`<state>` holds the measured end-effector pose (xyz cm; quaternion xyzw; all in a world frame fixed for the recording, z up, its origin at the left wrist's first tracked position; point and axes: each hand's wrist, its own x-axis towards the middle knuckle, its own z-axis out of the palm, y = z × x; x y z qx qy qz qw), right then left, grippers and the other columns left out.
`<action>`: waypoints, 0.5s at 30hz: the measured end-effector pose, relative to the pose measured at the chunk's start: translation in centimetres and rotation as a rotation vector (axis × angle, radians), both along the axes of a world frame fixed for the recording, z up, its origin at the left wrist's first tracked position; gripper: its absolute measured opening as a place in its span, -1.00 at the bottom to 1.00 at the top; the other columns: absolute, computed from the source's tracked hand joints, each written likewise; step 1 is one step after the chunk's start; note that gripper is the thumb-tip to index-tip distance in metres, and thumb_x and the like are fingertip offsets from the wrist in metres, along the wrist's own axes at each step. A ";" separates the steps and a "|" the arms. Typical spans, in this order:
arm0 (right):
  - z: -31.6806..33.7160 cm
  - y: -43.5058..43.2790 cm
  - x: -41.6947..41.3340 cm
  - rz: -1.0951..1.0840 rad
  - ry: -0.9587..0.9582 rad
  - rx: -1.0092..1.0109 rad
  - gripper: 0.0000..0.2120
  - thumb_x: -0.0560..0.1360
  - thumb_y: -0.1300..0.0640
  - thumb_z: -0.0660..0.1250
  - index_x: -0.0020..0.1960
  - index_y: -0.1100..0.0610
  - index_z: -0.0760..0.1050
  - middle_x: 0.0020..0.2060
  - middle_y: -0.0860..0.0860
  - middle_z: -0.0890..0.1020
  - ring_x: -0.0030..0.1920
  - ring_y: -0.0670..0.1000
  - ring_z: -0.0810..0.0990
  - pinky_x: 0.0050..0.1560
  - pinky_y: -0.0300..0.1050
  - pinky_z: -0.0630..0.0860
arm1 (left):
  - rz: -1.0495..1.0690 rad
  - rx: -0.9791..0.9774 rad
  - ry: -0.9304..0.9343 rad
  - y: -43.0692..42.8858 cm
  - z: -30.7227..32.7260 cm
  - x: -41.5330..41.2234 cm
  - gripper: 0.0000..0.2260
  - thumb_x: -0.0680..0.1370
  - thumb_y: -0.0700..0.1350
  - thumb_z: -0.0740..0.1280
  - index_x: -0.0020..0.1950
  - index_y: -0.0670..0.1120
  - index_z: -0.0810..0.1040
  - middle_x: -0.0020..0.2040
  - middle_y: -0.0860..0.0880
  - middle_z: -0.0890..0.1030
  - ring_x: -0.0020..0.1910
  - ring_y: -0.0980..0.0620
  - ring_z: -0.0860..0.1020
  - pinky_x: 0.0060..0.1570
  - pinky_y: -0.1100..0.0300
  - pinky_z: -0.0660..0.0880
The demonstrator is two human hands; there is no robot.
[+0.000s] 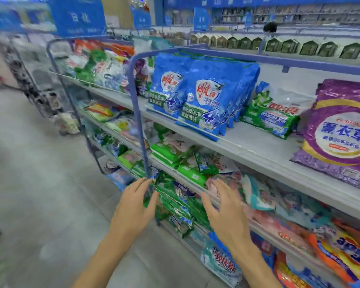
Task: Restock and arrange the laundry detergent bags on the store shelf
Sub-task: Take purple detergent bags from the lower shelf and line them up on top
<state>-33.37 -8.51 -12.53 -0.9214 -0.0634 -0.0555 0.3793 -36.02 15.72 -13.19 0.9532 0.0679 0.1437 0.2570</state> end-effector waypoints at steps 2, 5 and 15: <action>0.0 3.7 0.9 0.039 0.013 -0.002 -0.41 0.64 -0.24 0.18 0.60 -0.03 0.25 0.58 -0.13 0.30 0.58 -0.10 0.21 0.59 0.00 0.20 | 0.041 -0.010 -0.013 3.8 0.2 0.1 -0.57 0.62 0.04 0.35 0.46 -0.10 0.50 0.44 -0.04 0.51 0.47 -0.04 0.40 0.47 0.06 0.28; 0.2 9.1 2.3 0.077 0.004 -0.025 -0.42 0.66 -0.21 0.18 0.61 -0.02 0.23 0.58 -0.11 0.29 0.58 -0.10 0.20 0.58 -0.08 0.14 | 0.091 -0.043 -0.042 9.3 0.7 0.5 -0.58 0.61 0.00 0.37 0.44 -0.11 0.52 0.43 -0.05 0.52 0.46 -0.06 0.42 0.47 0.03 0.31; 0.4 24.1 7.4 0.155 -0.006 -0.045 -0.49 0.66 -0.18 0.22 0.56 -0.05 0.30 0.49 -0.17 0.39 0.48 -0.16 0.31 0.41 -0.29 0.20 | 0.160 -0.086 -0.030 23.4 0.9 3.2 -0.57 0.63 0.00 0.34 0.47 -0.12 0.49 0.44 -0.03 0.51 0.46 -0.04 0.41 0.45 0.10 0.29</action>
